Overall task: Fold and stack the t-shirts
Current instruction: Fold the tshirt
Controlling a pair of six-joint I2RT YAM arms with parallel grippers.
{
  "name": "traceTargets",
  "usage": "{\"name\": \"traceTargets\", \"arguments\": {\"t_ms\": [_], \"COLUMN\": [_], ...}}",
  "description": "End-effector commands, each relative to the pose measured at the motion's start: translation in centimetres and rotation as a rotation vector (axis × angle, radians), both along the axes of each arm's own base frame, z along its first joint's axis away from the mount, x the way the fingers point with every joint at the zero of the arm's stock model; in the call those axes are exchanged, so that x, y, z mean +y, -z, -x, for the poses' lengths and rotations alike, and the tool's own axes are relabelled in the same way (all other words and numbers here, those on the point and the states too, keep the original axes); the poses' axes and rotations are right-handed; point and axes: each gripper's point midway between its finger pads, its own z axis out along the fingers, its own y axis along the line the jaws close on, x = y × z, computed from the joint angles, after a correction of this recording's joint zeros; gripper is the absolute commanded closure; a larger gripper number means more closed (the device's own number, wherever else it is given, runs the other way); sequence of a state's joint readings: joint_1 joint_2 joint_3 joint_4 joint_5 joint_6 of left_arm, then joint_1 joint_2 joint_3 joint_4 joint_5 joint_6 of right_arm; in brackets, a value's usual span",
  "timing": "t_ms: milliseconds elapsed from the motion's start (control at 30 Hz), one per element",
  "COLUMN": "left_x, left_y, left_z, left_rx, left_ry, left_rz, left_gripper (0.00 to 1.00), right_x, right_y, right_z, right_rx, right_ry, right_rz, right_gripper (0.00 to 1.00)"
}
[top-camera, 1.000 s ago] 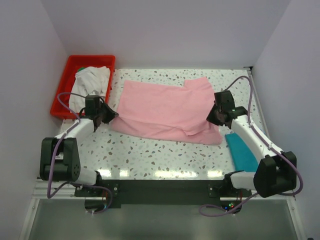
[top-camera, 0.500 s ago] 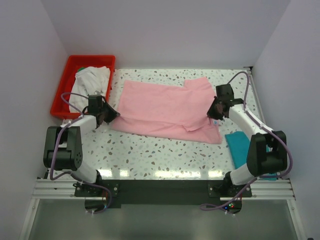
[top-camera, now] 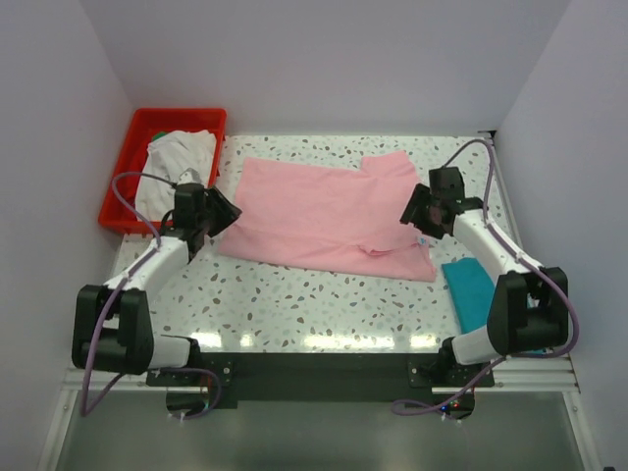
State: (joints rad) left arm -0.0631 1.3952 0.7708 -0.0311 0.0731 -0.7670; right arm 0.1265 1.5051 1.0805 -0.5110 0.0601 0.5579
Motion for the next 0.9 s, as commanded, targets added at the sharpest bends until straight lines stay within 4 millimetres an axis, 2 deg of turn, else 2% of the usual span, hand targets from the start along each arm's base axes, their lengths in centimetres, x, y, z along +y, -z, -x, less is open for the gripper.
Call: {"name": "traceTargets", "arguments": {"t_ms": [0,33,67,133,167,200,233,300,433,567,733,867], "left_x": [-0.3,-0.3,-0.4,-0.6,-0.8,-1.0,-1.1,-1.1,-1.0,-1.0,-1.1,-1.1], "left_y": [0.8,0.8,1.6,2.3,2.6,2.8,3.4,4.0,5.1,5.8,6.5,6.8], "left_z": [2.8,3.1,3.6,3.8,3.9,3.9,4.0,4.2,4.4,4.5,4.7,4.8], "left_rx": [0.015,0.012,0.029,0.044,0.052,0.058,0.073,0.083,0.108,0.125,0.139,0.148], "left_ry": [-0.047,-0.057,-0.061,-0.062,-0.053,-0.05,-0.045,-0.046,-0.05,-0.048,-0.045,-0.044], "left_rz": [-0.105,-0.108,-0.113,-0.103,-0.099,-0.1,-0.101,-0.102,-0.11,-0.112,-0.109,-0.113], "left_gripper": [0.46,0.48,0.55,0.58,0.65,0.69,0.71,0.77,0.81,0.82,0.82,0.82], "right_x": [1.9,3.0,3.4,5.1,5.6,6.1,7.2,8.0,9.6,10.3,10.6,10.8], "right_y": [0.3,0.4,1.4,1.8,2.0,2.0,2.1,2.5,3.5,4.3,5.1,4.8], "right_z": [2.2,2.5,3.1,3.7,3.8,3.9,4.2,4.3,4.7,4.9,4.5,2.8], "right_rx": [-0.026,-0.037,-0.02,-0.016,-0.021,-0.027,-0.029,-0.029,-0.016,-0.008,0.002,-0.009], "right_ry": [-0.049,-0.069,-0.072,-0.089,-0.095,-0.091,-0.114,-0.118,-0.137,-0.146,-0.153,-0.155], "right_rz": [-0.037,-0.048,-0.049,-0.064,-0.067,-0.078,-0.082,-0.085,-0.099,-0.102,-0.087,-0.057], "right_gripper": [0.36,0.36,0.37,0.41,0.44,0.51,0.54,0.6,0.76,0.84,0.87,0.87]}}
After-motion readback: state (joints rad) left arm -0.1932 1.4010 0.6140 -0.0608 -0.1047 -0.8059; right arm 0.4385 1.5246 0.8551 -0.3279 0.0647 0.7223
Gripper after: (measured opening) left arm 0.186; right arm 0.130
